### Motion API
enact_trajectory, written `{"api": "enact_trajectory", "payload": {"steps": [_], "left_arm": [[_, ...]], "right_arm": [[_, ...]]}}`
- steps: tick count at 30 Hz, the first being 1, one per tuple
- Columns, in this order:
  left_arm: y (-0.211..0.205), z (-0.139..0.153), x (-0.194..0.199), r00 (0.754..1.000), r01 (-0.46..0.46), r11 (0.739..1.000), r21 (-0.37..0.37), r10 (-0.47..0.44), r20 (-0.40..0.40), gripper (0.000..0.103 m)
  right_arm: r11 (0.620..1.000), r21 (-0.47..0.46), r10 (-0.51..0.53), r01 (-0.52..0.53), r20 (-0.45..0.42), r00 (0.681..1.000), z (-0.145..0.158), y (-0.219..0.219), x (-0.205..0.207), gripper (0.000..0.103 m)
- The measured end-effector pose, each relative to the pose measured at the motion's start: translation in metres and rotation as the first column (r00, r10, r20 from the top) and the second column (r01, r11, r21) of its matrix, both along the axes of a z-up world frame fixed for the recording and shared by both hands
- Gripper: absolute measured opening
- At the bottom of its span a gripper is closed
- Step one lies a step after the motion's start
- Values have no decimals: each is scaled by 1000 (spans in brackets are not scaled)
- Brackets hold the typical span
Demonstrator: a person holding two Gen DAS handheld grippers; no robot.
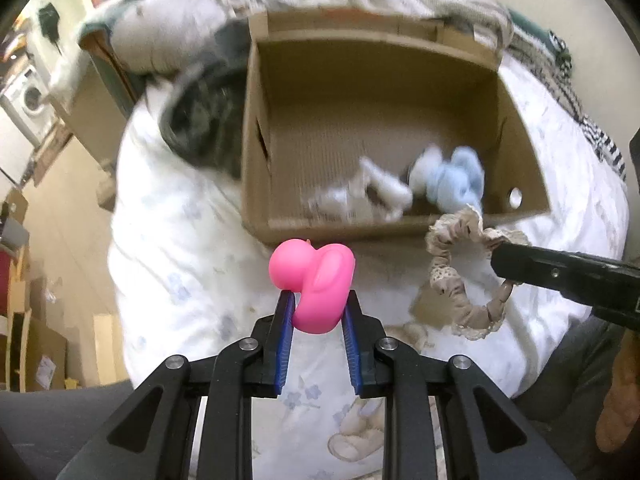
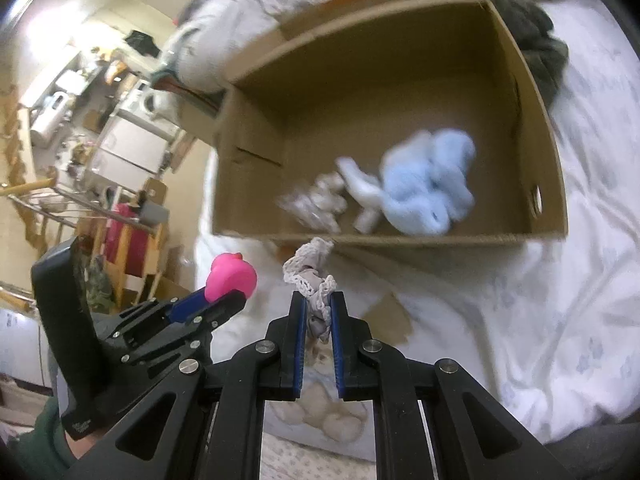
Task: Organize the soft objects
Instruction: 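Grasp the beige lace ring with the right tool while the left tool grasps the pink duck, then carry the pink duck and lace ring over the box with both tools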
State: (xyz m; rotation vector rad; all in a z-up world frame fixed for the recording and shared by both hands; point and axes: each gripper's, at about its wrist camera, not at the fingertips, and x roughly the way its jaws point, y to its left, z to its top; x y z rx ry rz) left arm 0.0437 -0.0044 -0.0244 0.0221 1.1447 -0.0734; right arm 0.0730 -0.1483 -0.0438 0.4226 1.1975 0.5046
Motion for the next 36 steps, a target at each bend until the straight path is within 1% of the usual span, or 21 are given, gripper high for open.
{"api": "enact_trajectory", "payload": {"steps": [4, 10, 14, 19, 23, 26, 30, 33, 36], "left_arm": [[3, 25, 5, 998, -17, 1000, -21, 18, 57, 21], [2, 50, 24, 995, -20, 998, -53, 25, 98, 21], [3, 60, 37, 992, -18, 998, -58, 25, 120, 21], [6, 70, 57, 990, -22, 998, -60, 30, 138, 21], [5, 69, 74, 991, -15, 998, -67, 24, 132, 21], [1, 62, 86, 993, -7, 998, -66, 15, 121, 21], [-6, 49, 99, 994, 6, 998, -60, 0, 108, 21], [-9, 37, 103, 992, 22, 999, -49, -16, 124, 21], [-16, 22, 103, 986, 67, 997, -33, -61, 155, 21]], "right_arm": [[999, 44, -14, 11, 67, 998, 19, -7, -1, 14], [993, 114, -49, 34, 125, 991, 51, -21, 4, 14], [991, 122, -70, 51, 155, 985, 64, -30, 12, 14], [991, 117, -91, 71, 170, 981, 71, -39, 30, 14], [988, 114, -120, 100, 178, 977, 69, -47, 45, 14], [984, 121, -155, 134, 182, 971, 62, -54, 50, 14], [976, 114, -203, 187, 152, 967, 42, -58, 53, 14], [979, 78, -200, 190, 139, 970, 33, -55, 56, 14], [980, 53, -199, 193, 139, 970, 28, -54, 60, 14]]}}
